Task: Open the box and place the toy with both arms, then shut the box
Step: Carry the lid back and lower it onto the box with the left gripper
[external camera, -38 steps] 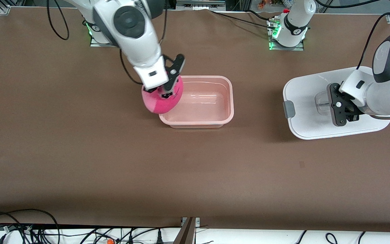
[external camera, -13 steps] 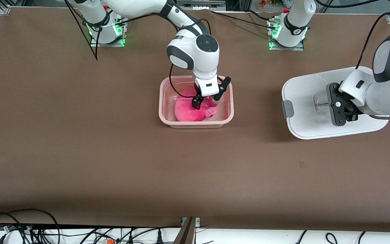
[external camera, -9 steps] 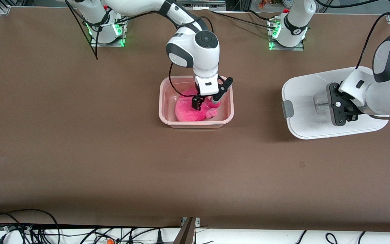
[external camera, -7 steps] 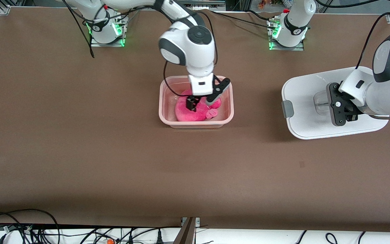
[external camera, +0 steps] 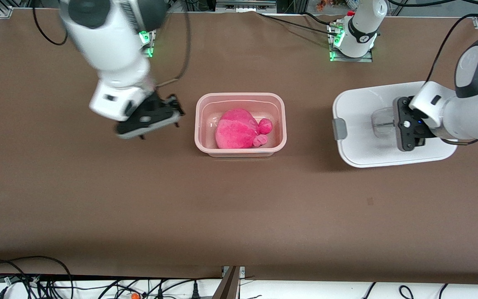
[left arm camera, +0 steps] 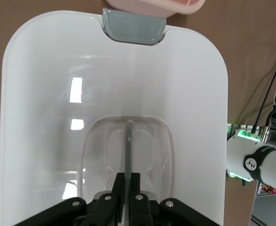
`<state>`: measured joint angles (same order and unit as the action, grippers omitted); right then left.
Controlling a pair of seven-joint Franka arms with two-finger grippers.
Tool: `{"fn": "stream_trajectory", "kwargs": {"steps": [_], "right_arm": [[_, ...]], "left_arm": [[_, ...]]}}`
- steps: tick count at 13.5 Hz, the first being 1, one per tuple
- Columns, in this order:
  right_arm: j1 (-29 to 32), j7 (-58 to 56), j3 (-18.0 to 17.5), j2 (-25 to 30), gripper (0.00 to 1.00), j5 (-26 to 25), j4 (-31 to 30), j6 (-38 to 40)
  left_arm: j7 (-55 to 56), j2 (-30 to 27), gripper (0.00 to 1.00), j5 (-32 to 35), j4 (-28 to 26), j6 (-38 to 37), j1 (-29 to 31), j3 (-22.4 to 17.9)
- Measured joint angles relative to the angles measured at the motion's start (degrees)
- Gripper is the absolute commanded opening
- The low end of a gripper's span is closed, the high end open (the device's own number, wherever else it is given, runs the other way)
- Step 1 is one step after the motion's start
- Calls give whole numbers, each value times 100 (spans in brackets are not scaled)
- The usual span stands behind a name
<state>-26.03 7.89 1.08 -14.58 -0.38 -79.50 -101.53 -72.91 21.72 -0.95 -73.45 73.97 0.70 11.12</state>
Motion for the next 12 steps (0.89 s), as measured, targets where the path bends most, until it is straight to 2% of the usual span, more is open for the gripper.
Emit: {"fn": "stream_trajectory", "kwargs": {"steps": [3, 6, 7, 8, 10, 12], "right_arm": [[23, 1, 777, 522, 100, 304, -196, 717], [35, 1, 1274, 1204, 100, 311, -767, 1026], [147, -2, 1329, 1447, 100, 309, -1029, 1037], [412, -63, 1235, 1634, 100, 308, -1246, 1045], [1197, -338, 746, 1847, 100, 308, -1501, 1051], [1447, -405, 556, 1886, 100, 291, -1569, 1051]], "left_arm": [[460, 84, 0, -154, -8, 258, -365, 616], [1184, 511, 0, -169, -24, 1055, -1319, 678], [1476, 709, 0, -169, -28, 1435, -1595, 682], [1711, 886, 0, -169, -28, 1760, -1819, 681], [2068, 1119, 0, -169, -29, 2273, -2175, 682], [2270, 1192, 0, -169, -29, 2604, -2474, 677]]}}
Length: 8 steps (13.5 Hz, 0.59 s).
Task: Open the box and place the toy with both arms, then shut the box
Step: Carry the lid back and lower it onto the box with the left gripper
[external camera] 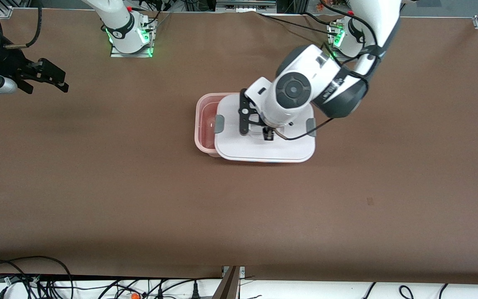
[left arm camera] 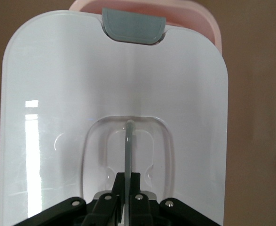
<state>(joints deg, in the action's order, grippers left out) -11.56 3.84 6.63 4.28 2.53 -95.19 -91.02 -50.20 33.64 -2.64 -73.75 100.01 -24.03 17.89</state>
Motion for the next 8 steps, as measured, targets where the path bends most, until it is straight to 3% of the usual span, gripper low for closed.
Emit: {"fn": "stream_trajectory", "kwargs": {"steps": [8], "right_arm": [[9, 3, -111, -22, 100, -301, -2, -76]], "left_arm": [[862, 440, 0, 1, -21, 519, -549, -38]]}}
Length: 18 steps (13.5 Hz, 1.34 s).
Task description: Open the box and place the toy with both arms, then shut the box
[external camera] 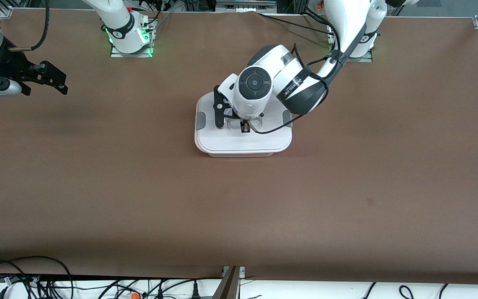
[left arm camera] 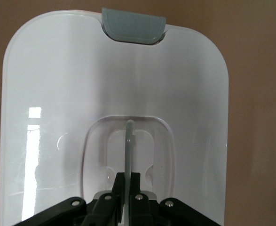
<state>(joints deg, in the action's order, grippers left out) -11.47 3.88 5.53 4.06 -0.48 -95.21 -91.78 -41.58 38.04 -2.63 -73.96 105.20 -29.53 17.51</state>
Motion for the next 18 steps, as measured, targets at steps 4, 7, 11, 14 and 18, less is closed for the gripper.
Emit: {"fn": "stream_trajectory", "kwargs": {"steps": [4, 7, 11, 14, 18], "right_arm": [[2, -4, -6, 0, 100, -2, 132, -4], [10, -4, -8, -82, 100, 0, 143, 1], [12, -4, -20, -184, 100, 0, 150, 47], [14, -4, -20, -186, 100, 0, 153, 77], [19, -4, -25, -196, 100, 1, 169, 67]], "left_arm": [[0, 91, 0, 4, -28, 178, -47, -10], [0, 84, 0, 12, -32, 166, -72, -20], [-6, 9, 0, 146, -117, 37, -154, -6], [-6, 2, 13, 328, -133, 59, -210, 4], [141, -80, 100, 469, -167, -113, -208, -12]]}}
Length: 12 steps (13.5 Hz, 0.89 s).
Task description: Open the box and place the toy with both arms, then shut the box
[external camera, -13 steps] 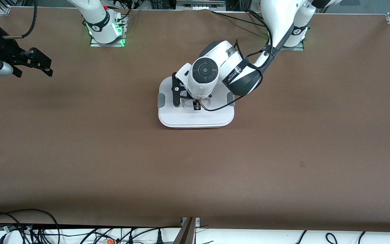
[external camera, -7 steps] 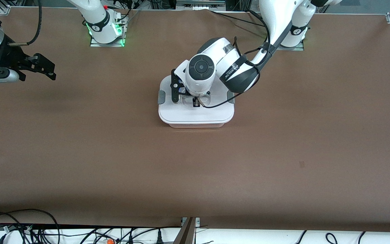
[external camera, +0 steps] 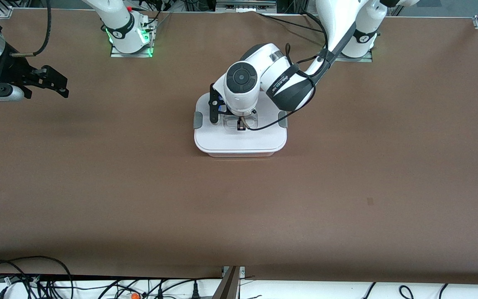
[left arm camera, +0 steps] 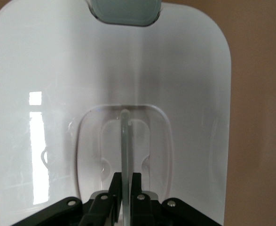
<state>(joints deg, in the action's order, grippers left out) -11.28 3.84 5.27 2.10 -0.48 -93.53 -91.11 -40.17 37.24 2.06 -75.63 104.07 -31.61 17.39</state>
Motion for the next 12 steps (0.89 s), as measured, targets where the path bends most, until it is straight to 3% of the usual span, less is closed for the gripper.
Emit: {"fn": "stream_trajectory", "kwargs": {"steps": [6, 9, 12], "right_arm": [[-121, 17, -138, -104, 100, 1, 204, 31], [-117, 16, -89, -121, 100, 1, 204, 36], [-115, 16, -82, -123, 100, 2, 206, 38]], "left_arm": [[2211, -1648, 100, 175, 33, -1714, 181, -196], [3357, -2259, 100, 357, 23, -2391, 862, -311], [4352, -2601, 100, 358, 26, -2618, 1652, -435]]}}
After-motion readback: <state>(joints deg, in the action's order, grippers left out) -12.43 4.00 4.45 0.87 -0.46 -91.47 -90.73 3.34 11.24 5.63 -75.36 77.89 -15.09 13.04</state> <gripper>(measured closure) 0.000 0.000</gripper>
